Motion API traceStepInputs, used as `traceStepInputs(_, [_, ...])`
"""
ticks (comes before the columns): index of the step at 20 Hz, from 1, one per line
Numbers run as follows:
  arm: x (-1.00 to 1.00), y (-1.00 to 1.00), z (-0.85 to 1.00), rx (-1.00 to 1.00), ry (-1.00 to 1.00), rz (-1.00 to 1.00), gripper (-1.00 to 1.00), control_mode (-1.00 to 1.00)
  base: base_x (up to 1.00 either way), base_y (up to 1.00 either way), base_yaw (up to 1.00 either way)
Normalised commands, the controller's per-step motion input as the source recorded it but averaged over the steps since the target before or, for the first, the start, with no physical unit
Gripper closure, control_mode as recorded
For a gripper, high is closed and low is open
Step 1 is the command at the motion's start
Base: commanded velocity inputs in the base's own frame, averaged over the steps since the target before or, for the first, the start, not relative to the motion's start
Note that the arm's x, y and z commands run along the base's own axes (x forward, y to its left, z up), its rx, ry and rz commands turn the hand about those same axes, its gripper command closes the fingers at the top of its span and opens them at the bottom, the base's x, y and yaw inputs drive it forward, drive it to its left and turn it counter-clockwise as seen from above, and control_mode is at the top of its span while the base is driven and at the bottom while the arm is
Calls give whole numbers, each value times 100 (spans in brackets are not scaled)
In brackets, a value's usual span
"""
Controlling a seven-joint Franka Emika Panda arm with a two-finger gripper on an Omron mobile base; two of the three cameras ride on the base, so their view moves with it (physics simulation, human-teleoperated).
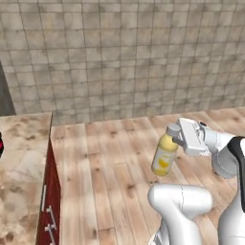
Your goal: There is a wine glass and glass cup on the dining counter. Place the wine bottle next to the wine glass and the juice bottle next to the glass cup.
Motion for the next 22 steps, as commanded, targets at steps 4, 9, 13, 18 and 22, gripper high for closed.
traceStepInputs(4, [0,0,0,0,0,0,100,100,47,0,-47])
traceStepInputs(9, [0,0,0,0,0,0,100,100,35,0,-62])
traceStepInputs(13, [0,0,0,0,0,0,100,100,36,0,-62])
traceStepInputs(18, [0,0,0,0,0,0,100,100,54,7,-46])
traceStepInputs(22, [0,0,0,0,0,0,100,100,68,15,-33])
